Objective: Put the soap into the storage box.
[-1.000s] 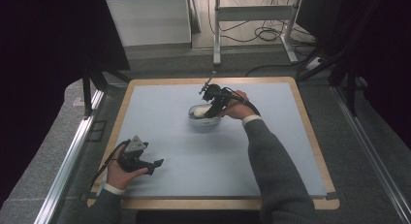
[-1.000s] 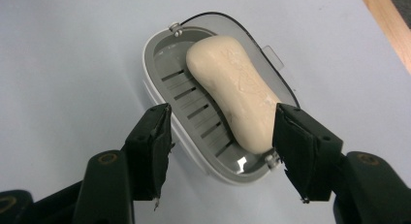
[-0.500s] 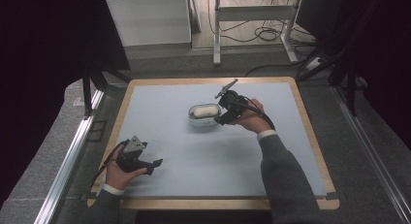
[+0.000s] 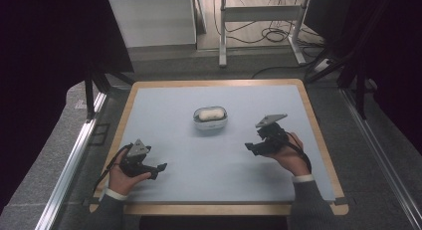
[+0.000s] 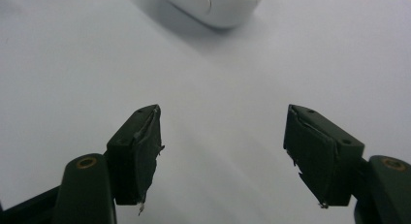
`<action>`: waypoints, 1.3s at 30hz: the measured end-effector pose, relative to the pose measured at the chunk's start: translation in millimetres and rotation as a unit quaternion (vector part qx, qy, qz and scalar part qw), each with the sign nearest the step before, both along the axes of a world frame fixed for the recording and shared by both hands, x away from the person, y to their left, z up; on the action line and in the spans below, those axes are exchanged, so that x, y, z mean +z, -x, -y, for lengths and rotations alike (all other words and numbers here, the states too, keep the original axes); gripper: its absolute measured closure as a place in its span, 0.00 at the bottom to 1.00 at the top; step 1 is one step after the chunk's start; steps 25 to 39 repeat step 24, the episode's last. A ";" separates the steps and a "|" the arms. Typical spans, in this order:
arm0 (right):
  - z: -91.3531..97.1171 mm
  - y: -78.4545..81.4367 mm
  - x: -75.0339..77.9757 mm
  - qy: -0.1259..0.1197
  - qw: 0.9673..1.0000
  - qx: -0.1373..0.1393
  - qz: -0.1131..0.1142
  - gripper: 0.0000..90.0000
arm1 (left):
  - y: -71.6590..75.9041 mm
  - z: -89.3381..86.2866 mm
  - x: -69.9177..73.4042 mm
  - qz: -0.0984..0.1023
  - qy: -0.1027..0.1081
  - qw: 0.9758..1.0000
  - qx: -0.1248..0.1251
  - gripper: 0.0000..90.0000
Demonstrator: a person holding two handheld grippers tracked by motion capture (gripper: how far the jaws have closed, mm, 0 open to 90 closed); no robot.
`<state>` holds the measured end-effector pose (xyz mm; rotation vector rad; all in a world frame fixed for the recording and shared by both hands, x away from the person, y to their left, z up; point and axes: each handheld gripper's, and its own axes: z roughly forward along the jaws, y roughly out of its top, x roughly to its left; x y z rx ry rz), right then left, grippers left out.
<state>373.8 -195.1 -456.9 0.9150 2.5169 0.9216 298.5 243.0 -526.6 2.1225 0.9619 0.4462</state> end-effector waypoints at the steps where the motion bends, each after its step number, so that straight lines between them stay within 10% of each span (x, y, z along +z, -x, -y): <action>1: 0.0 0.0 0.0 0.000 1.000 0.000 0.000 0.33 | 0.1 0.0 0.1 0.000 0.000 1.000 0.000 0.10; 10: 31.0 18.6 -20.2 -0.010 0.999 -0.036 -0.012 0.32 | 0.0 0.5 -0.4 0.000 0.000 1.000 0.000 0.10; 39: 33.5 18.3 -24.1 -0.013 0.999 -0.049 0.004 0.29 | 0.5 -0.6 0.5 0.003 0.000 1.000 0.002 0.10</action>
